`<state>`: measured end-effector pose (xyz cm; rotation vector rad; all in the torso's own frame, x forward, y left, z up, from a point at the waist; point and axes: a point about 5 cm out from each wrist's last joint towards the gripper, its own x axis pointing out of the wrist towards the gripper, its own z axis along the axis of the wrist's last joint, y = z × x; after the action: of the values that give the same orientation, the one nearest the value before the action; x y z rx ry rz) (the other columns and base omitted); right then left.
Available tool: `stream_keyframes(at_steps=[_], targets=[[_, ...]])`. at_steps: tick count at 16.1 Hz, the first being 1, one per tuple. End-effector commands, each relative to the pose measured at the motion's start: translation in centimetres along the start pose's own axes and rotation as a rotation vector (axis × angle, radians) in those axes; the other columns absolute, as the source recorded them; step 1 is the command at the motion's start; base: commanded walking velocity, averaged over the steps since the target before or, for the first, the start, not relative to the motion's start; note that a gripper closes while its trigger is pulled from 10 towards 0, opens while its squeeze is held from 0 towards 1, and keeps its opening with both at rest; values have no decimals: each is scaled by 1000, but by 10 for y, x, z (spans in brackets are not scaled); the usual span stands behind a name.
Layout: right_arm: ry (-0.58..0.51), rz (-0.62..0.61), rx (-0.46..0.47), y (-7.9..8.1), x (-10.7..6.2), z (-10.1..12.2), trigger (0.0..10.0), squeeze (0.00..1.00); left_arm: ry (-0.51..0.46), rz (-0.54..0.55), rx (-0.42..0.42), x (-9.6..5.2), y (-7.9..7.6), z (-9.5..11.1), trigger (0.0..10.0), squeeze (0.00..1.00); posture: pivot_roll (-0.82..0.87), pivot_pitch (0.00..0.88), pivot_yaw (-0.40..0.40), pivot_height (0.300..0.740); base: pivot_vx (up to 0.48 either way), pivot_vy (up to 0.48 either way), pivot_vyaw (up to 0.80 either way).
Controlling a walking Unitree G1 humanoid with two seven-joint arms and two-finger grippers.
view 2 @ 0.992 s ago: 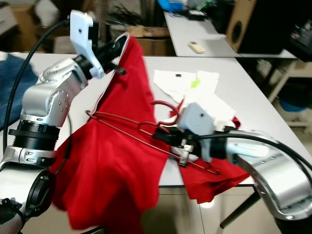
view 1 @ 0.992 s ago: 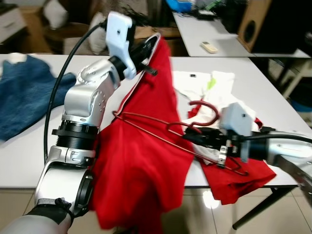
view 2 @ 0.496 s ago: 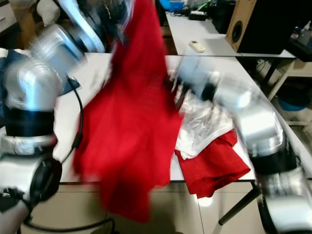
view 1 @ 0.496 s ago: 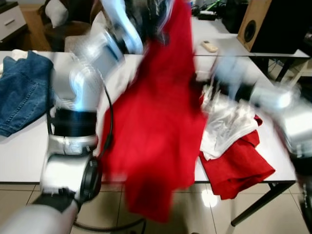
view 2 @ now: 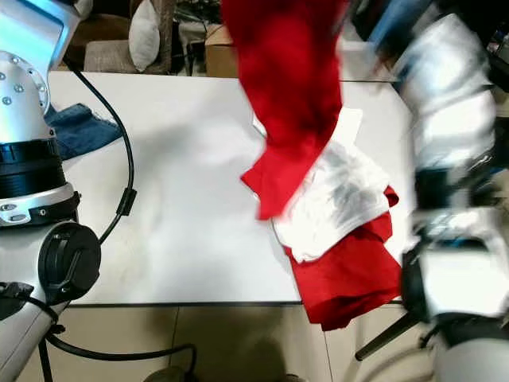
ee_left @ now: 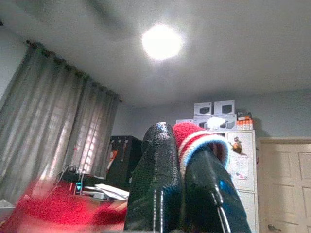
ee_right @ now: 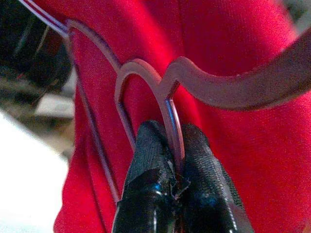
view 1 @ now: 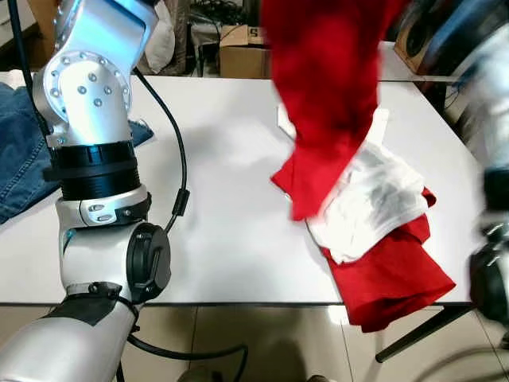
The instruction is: Hang hanger
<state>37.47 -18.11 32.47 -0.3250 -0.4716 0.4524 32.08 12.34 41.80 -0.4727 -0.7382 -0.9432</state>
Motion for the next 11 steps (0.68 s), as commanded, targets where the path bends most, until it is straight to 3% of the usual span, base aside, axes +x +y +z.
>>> stream_keyframes(at_steps=[1,3,5,6,7,9,11], targets=[[18,-14,-36,-4,-4,-8,10000,0,-12,-50,-1,-1,-10,3,10000,0,-49,0,8,740,0,0,0],[93,84,-47,10,-16,-32,10000,0,85,-10,-11,-14,-9,-24,10000,0,-52,0,15,740,0,0,0],[168,267,-79,34,-42,-50,10000,0,314,78,63,-47,-3,-75,10000,0,-57,0,21,740,0,0,0],[180,295,-85,38,-47,-53,10000,0,373,103,92,-55,0,-86,10000,0,-57,0,21,740,0,0,0],[218,370,-90,47,-63,-61,10000,0,518,194,140,-81,10,-112,10000,0,-60,0,23,740,0,0,0],[279,477,-78,59,-87,-70,10000,0,620,306,211,-106,24,-133,10000,0,-65,0,27,740,0,0,0],[324,537,-67,65,-102,-74,10000,0,673,325,268,-113,30,-142,10000,0,-72,0,38,740,0,0,0]])
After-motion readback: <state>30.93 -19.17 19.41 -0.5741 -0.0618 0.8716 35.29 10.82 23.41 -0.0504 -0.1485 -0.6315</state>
